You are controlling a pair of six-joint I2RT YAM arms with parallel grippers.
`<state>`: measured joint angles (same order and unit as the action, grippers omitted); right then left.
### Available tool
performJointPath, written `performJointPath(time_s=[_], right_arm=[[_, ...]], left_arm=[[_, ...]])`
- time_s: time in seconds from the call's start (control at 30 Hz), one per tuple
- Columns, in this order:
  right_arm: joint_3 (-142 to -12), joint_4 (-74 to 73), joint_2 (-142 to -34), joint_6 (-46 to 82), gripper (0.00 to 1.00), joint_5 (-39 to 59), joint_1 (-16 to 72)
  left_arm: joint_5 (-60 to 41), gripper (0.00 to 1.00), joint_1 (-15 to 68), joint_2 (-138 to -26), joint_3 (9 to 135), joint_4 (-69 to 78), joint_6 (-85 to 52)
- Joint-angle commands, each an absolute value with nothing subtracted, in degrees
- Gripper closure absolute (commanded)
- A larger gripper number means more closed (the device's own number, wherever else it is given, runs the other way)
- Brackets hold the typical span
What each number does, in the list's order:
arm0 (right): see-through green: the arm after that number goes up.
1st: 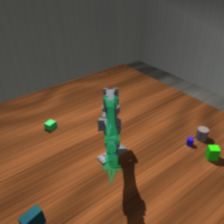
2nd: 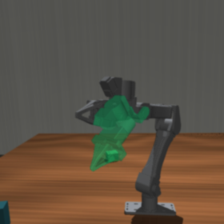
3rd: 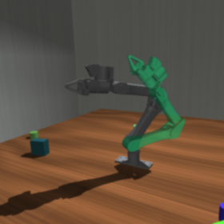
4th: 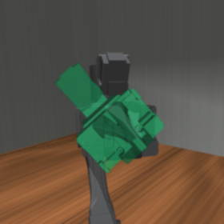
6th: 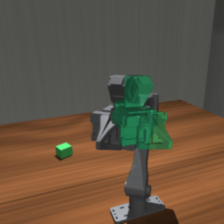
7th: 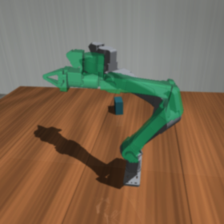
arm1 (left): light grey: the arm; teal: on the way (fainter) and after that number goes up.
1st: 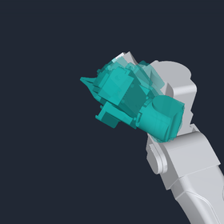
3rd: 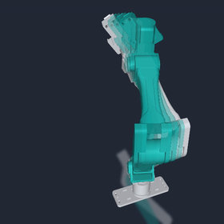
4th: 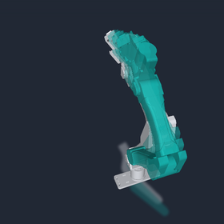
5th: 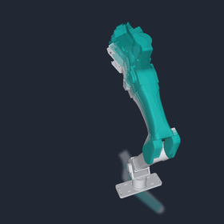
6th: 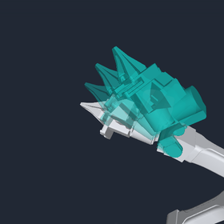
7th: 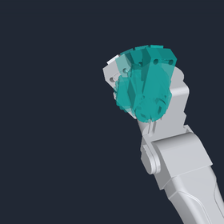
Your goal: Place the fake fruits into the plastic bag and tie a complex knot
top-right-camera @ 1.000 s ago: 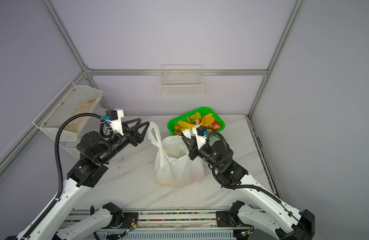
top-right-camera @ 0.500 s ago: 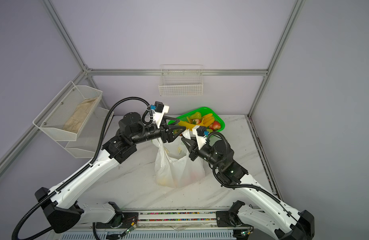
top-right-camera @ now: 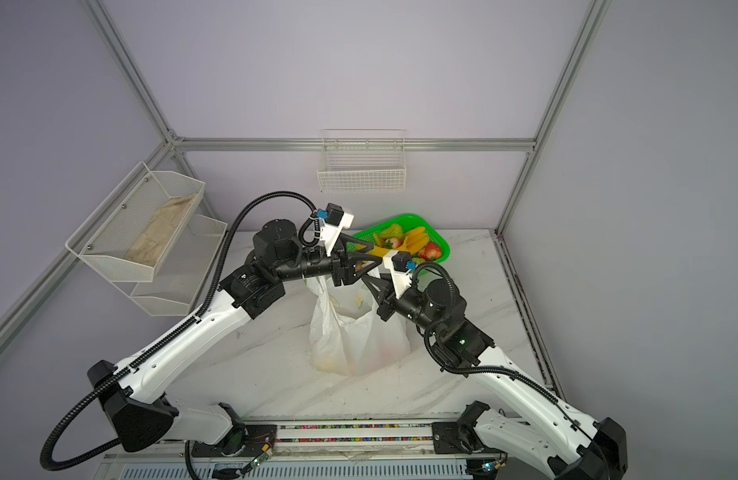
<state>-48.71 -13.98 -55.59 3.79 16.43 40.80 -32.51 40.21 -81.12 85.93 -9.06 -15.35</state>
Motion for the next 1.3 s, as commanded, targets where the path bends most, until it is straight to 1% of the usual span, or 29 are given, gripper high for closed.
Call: performJointPath(time_s=[0.0,0.1,0.2,0.37,0.43,0.67,0.87,1.0,1.1,1.17,1.27], right_arm=[[-49.18,-16.17,-55.81,3.88,0.90,17.31,40.36],[-49.38,-16.26,-55.92,3.96,0.90,17.49,40.34],[-49.66,-16.26,-56.00,4.06,0.90,17.55,40.34],[-49.85,-16.34,-56.16,4.13,0.90,17.49,40.34],[-49.85,-16.51,-56.10,4.29,0.91,17.58,40.34],[-50.03,-16.53,-56.21,4.22,0.91,17.84,40.32],[-49.58,-16.44,-56.17,4.12,0.92,17.17,40.25],[-49.03,-16.28,-56.11,4.19,0.91,16.52,40.17],[-48.70,-15.83,-55.71,4.51,0.86,16.11,40.07],[-48.07,-15.26,-54.85,4.82,0.77,15.37,40.08],[-46.24,-14.24,-52.02,4.81,0.59,13.57,40.08]], left_arm=[[-34.80,0.41,40.43,-80.44,89.08,-8.88,-14.55],[-34.80,0.41,40.44,-80.50,88.68,-9.72,-14.07],[-34.80,0.44,40.43,-80.46,88.33,-10.11,-13.71],[-35.07,0.51,40.43,-80.46,87.81,-10.26,-13.54],[-34.90,0.54,40.43,-82.51,87.71,-10.54,-13.32],[-34.13,0.56,40.42,-83.17,87.88,-11.50,-12.57],[-33.45,0.66,40.43,-83.02,87.50,-10.12,-12.83],[-32.23,0.80,40.39,-82.31,86.94,-9.05,-13.18],[-30.68,0.91,40.34,-81.55,86.28,-8.32,-13.49],[-29.48,0.99,40.34,-81.56,85.40,-7.37,-14.06],[-27.71,1.00,40.34,-78.81,83.74,-5.97,-15.10]])
